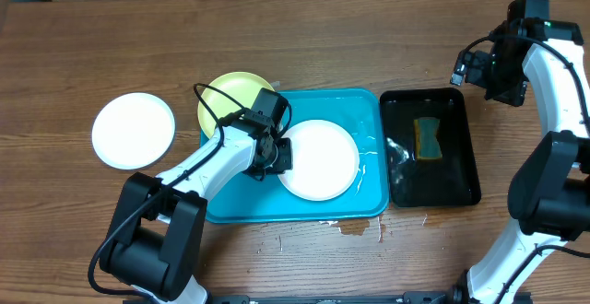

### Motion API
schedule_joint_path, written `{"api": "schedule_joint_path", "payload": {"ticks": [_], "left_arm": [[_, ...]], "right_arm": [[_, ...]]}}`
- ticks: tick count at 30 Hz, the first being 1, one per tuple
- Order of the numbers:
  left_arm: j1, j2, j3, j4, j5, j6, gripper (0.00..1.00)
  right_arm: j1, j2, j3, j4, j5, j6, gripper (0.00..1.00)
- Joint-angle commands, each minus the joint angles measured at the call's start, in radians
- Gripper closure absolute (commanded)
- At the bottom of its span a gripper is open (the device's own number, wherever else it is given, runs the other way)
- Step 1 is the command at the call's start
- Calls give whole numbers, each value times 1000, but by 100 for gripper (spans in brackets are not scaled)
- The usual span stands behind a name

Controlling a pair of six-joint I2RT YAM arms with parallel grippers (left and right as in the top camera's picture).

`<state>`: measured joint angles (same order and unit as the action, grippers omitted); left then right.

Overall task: Clean dirty plates on tray and stack at the side
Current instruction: 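Return the sponge to the black tray and lift the right arm away, then lift the white plate with the left gripper and swing it over the tray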

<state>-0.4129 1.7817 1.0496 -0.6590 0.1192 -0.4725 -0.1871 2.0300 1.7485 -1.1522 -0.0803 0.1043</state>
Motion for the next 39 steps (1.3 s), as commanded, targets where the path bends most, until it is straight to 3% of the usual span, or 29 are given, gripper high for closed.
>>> {"api": "schedule_joint_path", "payload": {"ticks": [1, 3, 6, 17, 26, 39], "left_arm": [[-3, 14, 7, -3, 10, -7, 83], [-3, 14, 7, -3, 13, -7, 83], [-3, 13, 8, -3, 14, -6, 96], [26, 13, 219, -236, 12, 26, 96], [26, 13, 435, -336, -5, 54, 96], [-95, 13, 560, -258, -126, -16, 96]], "right_arm": [[3, -31, 18, 3, 1, 3, 0], [3, -31, 18, 3, 1, 3, 0], [3, -31, 18, 3, 1, 3, 0], [3, -31, 18, 3, 1, 3, 0], [3, -31, 18, 3, 1, 3, 0], [3, -31, 18, 3, 1, 3, 0]]}}
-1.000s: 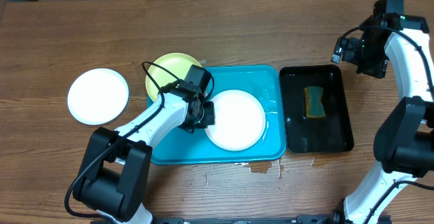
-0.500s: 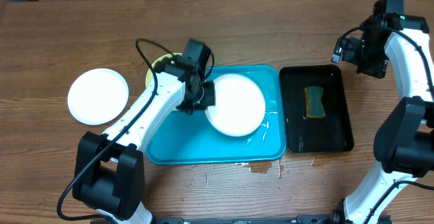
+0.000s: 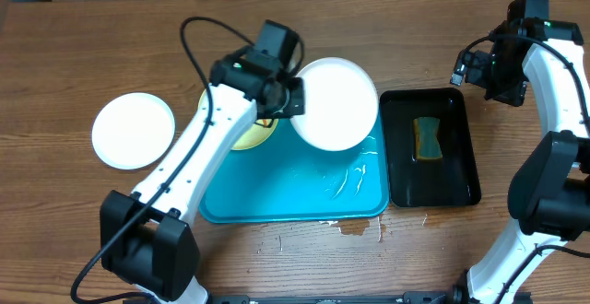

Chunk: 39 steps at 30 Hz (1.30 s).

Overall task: Clean dirty plates on tray and stack at the side
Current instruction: 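Lift the white plate with the left gripper and swing it over the tray, then carry the plate left and stack it on the first white plate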

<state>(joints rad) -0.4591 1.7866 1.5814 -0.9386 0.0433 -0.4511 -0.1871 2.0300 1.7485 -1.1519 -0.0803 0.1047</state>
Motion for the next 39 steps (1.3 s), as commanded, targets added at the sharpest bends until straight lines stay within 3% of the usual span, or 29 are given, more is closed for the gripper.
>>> {"api": "schedule_joint_path", "payload": {"ticks": [1, 18, 29, 39], "left_arm": [[-68, 9, 28, 35, -65, -45, 96], [-412, 9, 27, 208, -503, -56, 96], [-524, 9, 26, 335, -706, 76, 96], [-590, 9, 26, 407, -769, 258, 96]], "right_arm": [[3, -31, 18, 3, 1, 2, 0], [3, -31, 18, 3, 1, 2, 0], [3, -31, 18, 3, 1, 2, 0], [3, -31, 18, 3, 1, 2, 0]]}}
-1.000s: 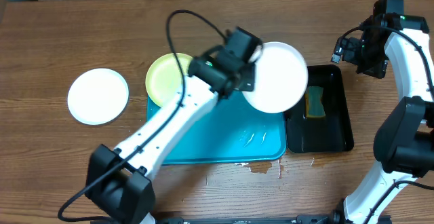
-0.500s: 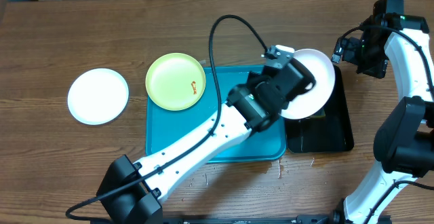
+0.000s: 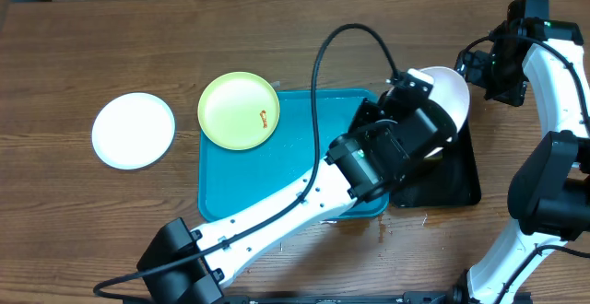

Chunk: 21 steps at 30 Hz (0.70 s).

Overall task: Clean dirty plates on tray and stack at the side
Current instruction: 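Carry the plate left and stack it on the first white plate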

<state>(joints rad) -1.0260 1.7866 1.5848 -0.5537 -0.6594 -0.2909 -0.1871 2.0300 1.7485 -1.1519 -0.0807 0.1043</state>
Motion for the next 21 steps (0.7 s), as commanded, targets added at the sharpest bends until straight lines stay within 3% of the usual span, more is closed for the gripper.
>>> {"api": "schedule_joint_path", "payload": {"ticks": [1, 8, 21], "left_arm": [[-30, 9, 22, 32, -77, 121, 96], [-85, 9, 22, 80, -147, 236, 96], [-128, 9, 22, 87, -180, 304, 96]], "right_arm": [[3, -31, 18, 3, 2, 3, 0], [3, -31, 18, 3, 2, 3, 0], [3, -31, 18, 3, 2, 3, 0]]}}
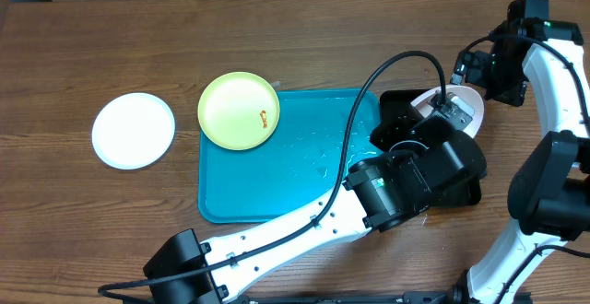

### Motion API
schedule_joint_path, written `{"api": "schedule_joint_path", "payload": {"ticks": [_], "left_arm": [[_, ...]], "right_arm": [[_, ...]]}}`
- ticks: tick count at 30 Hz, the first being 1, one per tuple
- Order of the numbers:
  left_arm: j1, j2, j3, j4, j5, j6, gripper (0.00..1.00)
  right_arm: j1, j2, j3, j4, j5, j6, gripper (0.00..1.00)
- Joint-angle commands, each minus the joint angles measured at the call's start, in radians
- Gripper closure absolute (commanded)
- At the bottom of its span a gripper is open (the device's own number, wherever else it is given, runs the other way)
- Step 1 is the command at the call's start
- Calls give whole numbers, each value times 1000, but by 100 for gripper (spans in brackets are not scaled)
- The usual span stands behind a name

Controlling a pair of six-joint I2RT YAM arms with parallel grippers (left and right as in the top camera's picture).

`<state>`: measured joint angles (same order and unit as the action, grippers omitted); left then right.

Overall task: Clean dirty plates on tray and stack at the side
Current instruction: 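Carry the plate left and stack it on the first white plate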

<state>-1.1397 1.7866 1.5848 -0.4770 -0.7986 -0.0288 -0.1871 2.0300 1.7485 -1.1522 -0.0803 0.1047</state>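
Observation:
My left arm reaches across the table to the black basin [467, 192] at the right. Its gripper [448, 112] is shut on the rim of a white plate [464, 108], held tilted over the basin's far end; my arm hides most of the plate. The sponge in the basin is hidden. A yellow-green plate [235, 111] with an orange smear lies over the far left corner of the teal tray [267, 189]. A clean white plate [134, 130] rests on the table at the left. My right gripper [468, 64] hovers beyond the basin's far right corner; its jaws are too small to read.
Water streaks lie on the tray's floor near its middle. Small wet spots mark the wood in front of the tray's near right corner. My left arm's cable arcs over the tray's right side.
My left arm has shifted a little right and nearer, and the white plate sits lower over the basin, with less of it showing. The right arm has not moved.
At first my left gripper held the white plate flat on the tray. Then the plate was lifted over the tray's far edge. Then it was tilted above the basin's far end, and now it is lower there. The yellow-green plate and left white plate stayed put.

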Motion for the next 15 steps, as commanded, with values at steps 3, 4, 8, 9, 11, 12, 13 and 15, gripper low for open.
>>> {"api": "schedule_joint_path", "payload": {"ticks": [3, 4, 8, 9, 11, 12, 13, 15], "left_arm": [[-35, 9, 22, 21, -132, 46, 96], [-40, 9, 22, 32, -159, 52, 96], [-53, 9, 22, 73, -185, 64, 96], [-55, 9, 22, 81, -187, 68, 96], [-59, 9, 22, 106, -223, 98, 96], [-60, 9, 22, 123, -253, 111, 96], [-60, 9, 22, 140, -278, 118, 96], [-58, 9, 22, 159, -285, 130, 96]], "right_arm": [[3, -31, 18, 3, 1, 2, 0], [3, -31, 18, 3, 1, 2, 0], [3, -31, 18, 3, 1, 2, 0], [3, -31, 18, 3, 1, 2, 0], [3, -31, 18, 3, 1, 2, 0], [3, -31, 18, 3, 1, 2, 0], [3, -31, 18, 3, 1, 2, 0], [3, -31, 18, 3, 1, 2, 0]]}}
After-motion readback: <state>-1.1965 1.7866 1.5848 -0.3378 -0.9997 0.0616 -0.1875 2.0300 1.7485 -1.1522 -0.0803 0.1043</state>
